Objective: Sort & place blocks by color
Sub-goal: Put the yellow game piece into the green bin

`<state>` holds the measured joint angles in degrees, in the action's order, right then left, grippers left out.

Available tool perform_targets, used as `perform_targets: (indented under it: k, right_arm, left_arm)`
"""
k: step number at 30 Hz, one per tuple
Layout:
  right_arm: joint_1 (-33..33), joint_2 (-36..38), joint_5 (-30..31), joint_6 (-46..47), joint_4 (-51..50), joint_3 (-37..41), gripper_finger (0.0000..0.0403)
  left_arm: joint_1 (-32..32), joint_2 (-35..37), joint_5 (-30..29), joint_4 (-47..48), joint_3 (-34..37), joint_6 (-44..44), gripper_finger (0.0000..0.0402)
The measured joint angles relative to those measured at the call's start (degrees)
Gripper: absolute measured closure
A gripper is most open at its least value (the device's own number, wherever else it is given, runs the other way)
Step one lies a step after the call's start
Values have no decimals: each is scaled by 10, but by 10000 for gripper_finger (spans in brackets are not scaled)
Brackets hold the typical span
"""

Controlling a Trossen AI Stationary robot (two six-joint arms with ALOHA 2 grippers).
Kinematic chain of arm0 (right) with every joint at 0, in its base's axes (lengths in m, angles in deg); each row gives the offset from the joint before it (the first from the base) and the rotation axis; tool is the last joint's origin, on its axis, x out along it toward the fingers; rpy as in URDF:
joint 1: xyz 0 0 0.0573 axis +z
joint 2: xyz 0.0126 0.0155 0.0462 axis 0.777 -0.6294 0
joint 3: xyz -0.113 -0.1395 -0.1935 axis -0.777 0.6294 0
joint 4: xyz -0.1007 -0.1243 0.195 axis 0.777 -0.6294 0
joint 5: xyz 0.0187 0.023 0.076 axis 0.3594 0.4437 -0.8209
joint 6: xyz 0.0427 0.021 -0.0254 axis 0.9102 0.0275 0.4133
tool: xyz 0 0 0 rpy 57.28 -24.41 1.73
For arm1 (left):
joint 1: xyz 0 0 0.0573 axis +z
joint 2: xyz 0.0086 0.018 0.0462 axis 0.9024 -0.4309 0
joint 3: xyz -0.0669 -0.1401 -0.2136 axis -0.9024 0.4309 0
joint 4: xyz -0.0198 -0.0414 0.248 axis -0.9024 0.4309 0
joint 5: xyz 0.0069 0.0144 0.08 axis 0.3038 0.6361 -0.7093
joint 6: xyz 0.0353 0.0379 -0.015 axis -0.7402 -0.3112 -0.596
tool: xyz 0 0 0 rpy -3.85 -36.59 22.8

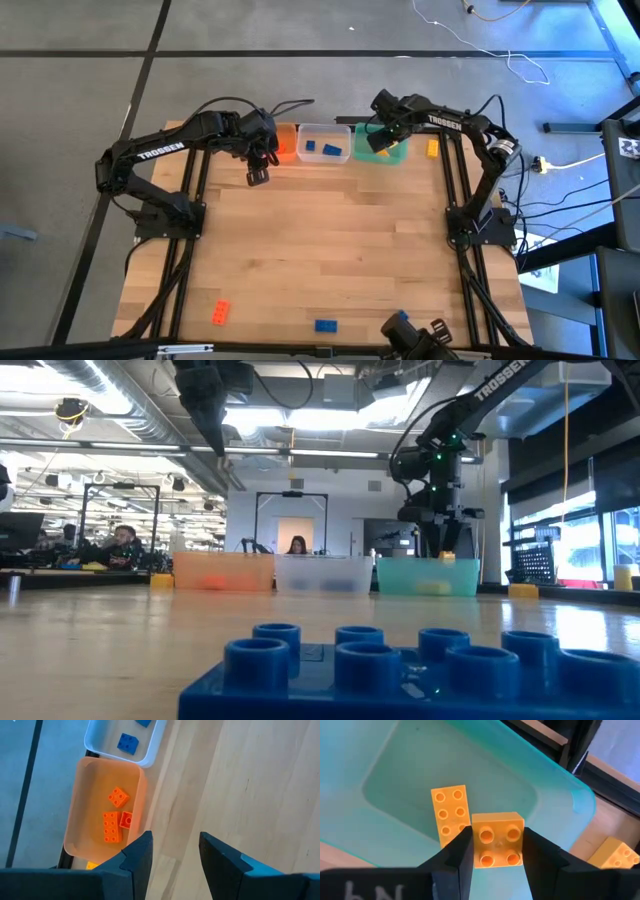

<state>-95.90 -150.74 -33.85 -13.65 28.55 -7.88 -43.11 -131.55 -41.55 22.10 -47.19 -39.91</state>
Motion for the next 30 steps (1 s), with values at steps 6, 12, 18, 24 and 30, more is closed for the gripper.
perform_targets:
  k: [6, 12, 18, 24, 30]
  right_arm:
    - [0, 0, -4, 14, 1, 0, 245]
    - [0, 0, -4, 27, -2, 0, 227]
    - [0, 0, -4, 26, -3, 0, 233]
    - [-1, 2, -4, 30, -127, -56, 233]
    - [-41, 4, -8, 110, -223, -113, 232]
  left_arm:
    - [0, 0, 0, 0, 0, -1, 250]
    - [0, 0, 0, 0, 0, -1, 250]
    - [0, 0, 0, 0, 0, -1, 250]
    - [0, 0, 0, 0, 0, -1, 250]
    - [0, 0, 0, 0, 0, -1, 250]
